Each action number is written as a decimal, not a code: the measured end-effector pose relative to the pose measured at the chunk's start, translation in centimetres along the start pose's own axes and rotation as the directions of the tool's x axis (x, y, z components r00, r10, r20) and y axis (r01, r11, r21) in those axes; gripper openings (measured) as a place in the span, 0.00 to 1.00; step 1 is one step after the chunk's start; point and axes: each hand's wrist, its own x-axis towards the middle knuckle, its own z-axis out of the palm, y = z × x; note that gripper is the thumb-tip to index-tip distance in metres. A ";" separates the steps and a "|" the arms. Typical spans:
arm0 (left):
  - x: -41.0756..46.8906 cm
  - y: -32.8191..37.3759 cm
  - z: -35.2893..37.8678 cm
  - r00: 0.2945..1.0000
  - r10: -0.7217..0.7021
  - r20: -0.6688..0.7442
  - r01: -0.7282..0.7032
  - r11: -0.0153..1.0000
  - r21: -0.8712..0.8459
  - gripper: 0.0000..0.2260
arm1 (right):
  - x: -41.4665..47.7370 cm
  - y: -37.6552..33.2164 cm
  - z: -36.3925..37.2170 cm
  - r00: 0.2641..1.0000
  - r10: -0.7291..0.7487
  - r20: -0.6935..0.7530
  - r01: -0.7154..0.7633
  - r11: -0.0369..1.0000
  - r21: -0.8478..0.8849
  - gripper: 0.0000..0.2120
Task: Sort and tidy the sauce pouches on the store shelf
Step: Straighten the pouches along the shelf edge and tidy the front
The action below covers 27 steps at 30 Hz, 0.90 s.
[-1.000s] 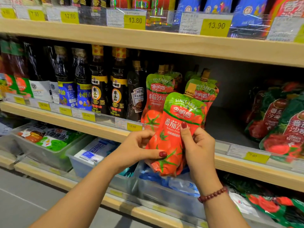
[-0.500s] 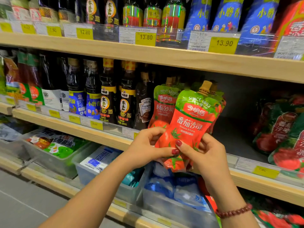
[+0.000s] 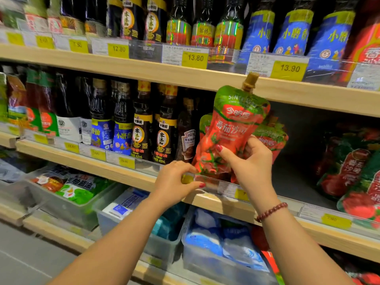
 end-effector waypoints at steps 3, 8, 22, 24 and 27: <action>0.0 -0.4 0.5 0.997 -0.011 -0.079 0.009 1.000 -0.019 0.11 | 0.4 0.9 0.9 0.999 0.013 0.035 -0.012 1.000 -0.012 0.11; 0.1 -1.1 0.7 0.993 0.006 -0.118 -0.011 0.999 -0.039 0.06 | -0.1 2.0 2.1 0.998 -0.034 0.044 0.038 0.996 -0.085 0.12; 0.1 -1.1 0.7 0.994 -0.072 -0.078 0.064 0.993 -0.095 0.08 | 0.1 4.6 3.1 0.991 -0.127 0.034 0.132 0.954 -0.270 0.11; 0.1 -1.1 0.6 0.994 -0.086 -0.071 0.079 0.992 -0.097 0.09 | 0.2 5.0 3.3 0.992 -0.116 0.046 0.124 0.948 -0.292 0.12; 0.2 -1.0 0.6 0.993 -0.097 -0.070 0.090 0.991 -0.098 0.08 | 0.0 5.7 3.5 0.997 -0.063 0.044 0.073 0.953 -0.295 0.12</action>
